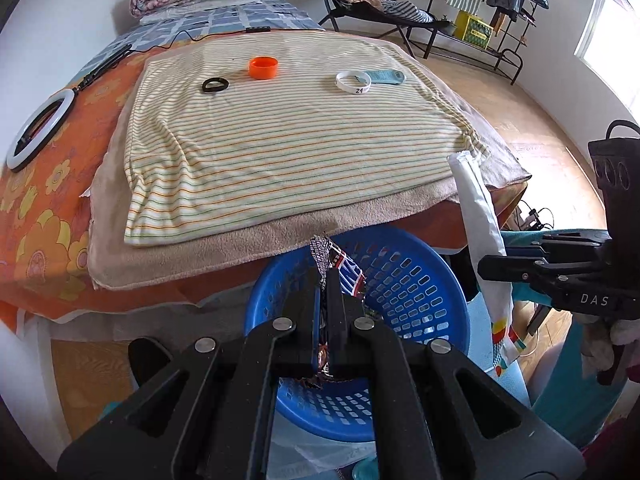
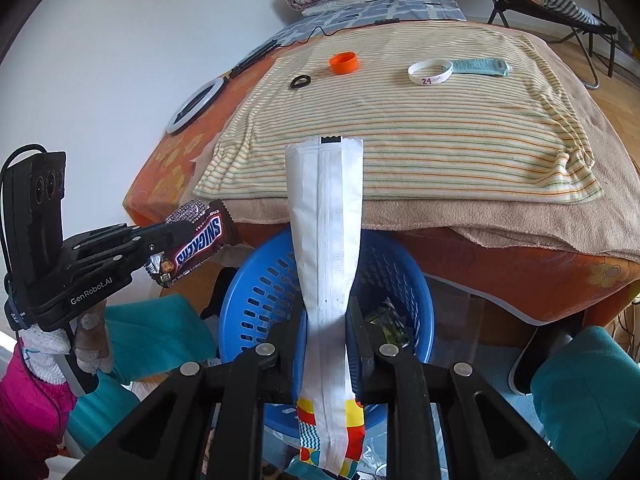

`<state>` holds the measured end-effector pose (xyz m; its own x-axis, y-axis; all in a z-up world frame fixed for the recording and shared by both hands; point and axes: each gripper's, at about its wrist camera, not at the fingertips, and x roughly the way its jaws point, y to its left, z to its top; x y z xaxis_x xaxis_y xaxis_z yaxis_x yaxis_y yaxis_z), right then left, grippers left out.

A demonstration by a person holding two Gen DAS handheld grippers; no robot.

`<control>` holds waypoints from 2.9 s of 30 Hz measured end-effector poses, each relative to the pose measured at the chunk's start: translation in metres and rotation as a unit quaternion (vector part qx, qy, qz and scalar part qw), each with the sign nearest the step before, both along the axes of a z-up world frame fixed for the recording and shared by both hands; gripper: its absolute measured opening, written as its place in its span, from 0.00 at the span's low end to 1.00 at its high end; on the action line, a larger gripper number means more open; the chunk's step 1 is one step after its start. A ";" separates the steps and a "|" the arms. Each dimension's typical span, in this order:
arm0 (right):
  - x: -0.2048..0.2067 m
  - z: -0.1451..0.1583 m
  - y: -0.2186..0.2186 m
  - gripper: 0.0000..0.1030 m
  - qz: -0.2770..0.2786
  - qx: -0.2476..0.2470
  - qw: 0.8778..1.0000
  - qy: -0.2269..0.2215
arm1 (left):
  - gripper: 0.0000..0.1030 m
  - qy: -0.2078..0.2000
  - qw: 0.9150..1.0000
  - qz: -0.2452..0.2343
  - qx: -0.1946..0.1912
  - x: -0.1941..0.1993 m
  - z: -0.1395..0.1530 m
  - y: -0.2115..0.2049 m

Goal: Collect trash
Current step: 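Carry the wrapper and tube over the blue basket with both tools, then open both tools to drop the wrapper and tube into the basket, then move both open tools back over the striped towel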

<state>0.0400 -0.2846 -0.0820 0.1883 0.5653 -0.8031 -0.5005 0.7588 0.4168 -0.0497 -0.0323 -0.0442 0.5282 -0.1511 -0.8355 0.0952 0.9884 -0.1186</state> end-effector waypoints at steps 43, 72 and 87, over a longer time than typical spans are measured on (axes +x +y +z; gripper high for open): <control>-0.018 -0.030 0.023 0.46 0.027 -0.062 0.997 -0.028 | 0.52 0.055 0.998 0.020 0.008 -0.003 -0.047 -0.012; -0.014 -0.015 0.012 0.86 -0.027 -0.109 0.991 -0.077 | 0.69 0.042 0.998 0.039 0.027 0.001 -0.039 -0.008; -0.018 0.004 0.013 0.85 -0.024 -0.101 0.989 -0.109 | 0.69 0.035 0.997 0.056 0.026 0.001 -0.035 -0.001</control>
<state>0.0222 -0.2711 -0.0782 0.3912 0.3838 -0.8365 -0.5234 0.8404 0.1408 -0.0486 -0.0335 -0.0795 0.4797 -0.0499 -0.8760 -0.0229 0.9973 -0.0694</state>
